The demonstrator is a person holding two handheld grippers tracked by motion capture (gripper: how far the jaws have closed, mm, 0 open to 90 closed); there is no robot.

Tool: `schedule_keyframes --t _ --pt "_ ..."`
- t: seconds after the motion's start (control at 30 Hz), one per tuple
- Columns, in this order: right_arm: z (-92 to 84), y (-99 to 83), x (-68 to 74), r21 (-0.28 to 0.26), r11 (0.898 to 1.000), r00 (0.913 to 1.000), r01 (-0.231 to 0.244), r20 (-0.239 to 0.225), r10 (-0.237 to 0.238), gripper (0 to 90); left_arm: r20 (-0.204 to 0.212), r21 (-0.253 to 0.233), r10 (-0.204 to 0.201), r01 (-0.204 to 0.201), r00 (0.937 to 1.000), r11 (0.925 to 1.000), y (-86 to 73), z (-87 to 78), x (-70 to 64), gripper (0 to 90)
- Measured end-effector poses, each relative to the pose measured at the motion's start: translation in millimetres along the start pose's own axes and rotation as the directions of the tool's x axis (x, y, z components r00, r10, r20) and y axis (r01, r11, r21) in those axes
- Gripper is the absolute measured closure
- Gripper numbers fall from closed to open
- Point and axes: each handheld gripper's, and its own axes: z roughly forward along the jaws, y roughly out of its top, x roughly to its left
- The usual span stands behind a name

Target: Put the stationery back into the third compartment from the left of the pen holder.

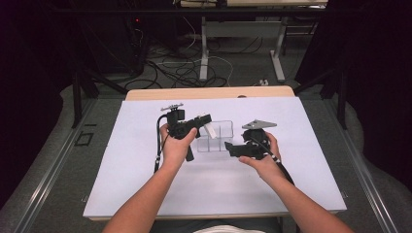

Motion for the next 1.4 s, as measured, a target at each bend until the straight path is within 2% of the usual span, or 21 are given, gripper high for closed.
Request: schedule_keyframes --t 0.13,0.17,0.23,0.37,0.5,0.7,0.87,0.9,1.0,1.1,1.13,1.33,1.4 --pt "-1.2 -2.9 -11.9 0.008 1.000 0.9994 -0.012 0.032 0.012 11.9 -0.008 -0.024 0.049 -0.049 0.9988 0.9985 1.7 3.2 -6.5 66.3" --pt "-1.6 -3.6 -14.1 0.011 1.000 0.9992 -0.017 0.036 0.017 9.8 -0.010 -0.024 0.062 -0.062 0.9980 0.9978 2.1 3.9 -8.0 66.4" --pt "-2.1 -5.0 -18.4 0.016 1.000 0.9983 -0.026 0.054 0.025 0.0 -0.015 -0.028 0.091 -0.092 0.9957 0.9954 2.6 5.9 -11.2 66.3" --pt "-3.7 -7.4 -26.7 0.010 1.000 0.9970 -0.019 0.076 0.018 0.0 -0.019 -0.044 0.129 -0.130 0.9915 0.9906 2.4 10.7 -18.2 66.3" --pt "-4.1 -9.3 -32.0 0.009 1.000 0.9946 -0.012 0.103 0.011 0.0 -0.035 -0.052 0.185 -0.186 0.9822 0.9811 1.2 15.3 -24.7 66.3" --pt "-2.5 -14.7 -39.0 0.003 1.000 0.9926 -0.024 0.119 0.023 0.0 -0.064 -0.072 0.263 -0.267 0.9627 0.9610 -3.8 24.6 -31.8 66.3" --pt "0.3 -20.3 -47.6 0.015 0.999 0.9897 -0.046 0.137 0.044 0.0 -0.088 -0.080 0.331 -0.337 0.9397 0.9380 -9.7 33.0 -36.2 66.3" --pt "1.2 -21.3 -49.3 0.013 0.999 0.9890 -0.047 0.141 0.045 0.0 -0.091 -0.079 0.353 -0.360 0.9313 0.9297 -10.2 34.3 -36.4 66.3" --pt "3.4 -23.7 -53.4 0.017 0.999 0.9880 -0.046 0.148 0.043 0.0 -0.102 -0.082 0.371 -0.379 0.9231 0.9216 -12.9 38.3 -38.1 66.3" --pt "4.7 -25.3 -56.3 0.025 0.998 0.9878 -0.055 0.147 0.051 0.0 -0.107 -0.071 0.380 -0.389 0.9187 0.9187 -15.6 42.3 -38.0 66.3" --pt "5.3 -25.8 -56.4 0.025 0.998 0.9871 -0.063 0.149 0.059 0.0 -0.109 -0.072 0.375 -0.384 0.9204 0.9205 -16.9 43.7 -38.0 66.3" --pt "6.0 -28.0 -57.0 0.023 0.997 0.9870 -0.073 0.145 0.069 0.0 -0.121 -0.058 0.381 -0.390 0.9165 0.9191 -24.8 51.3 -34.7 66.3" --pt "6.8 -28.4 -56.2 0.025 0.997 0.9878 -0.069 0.142 0.065 0.0 -0.125 -0.048 0.377 -0.386 0.9175 0.9214 -27.5 53.7 -34.0 66.3"
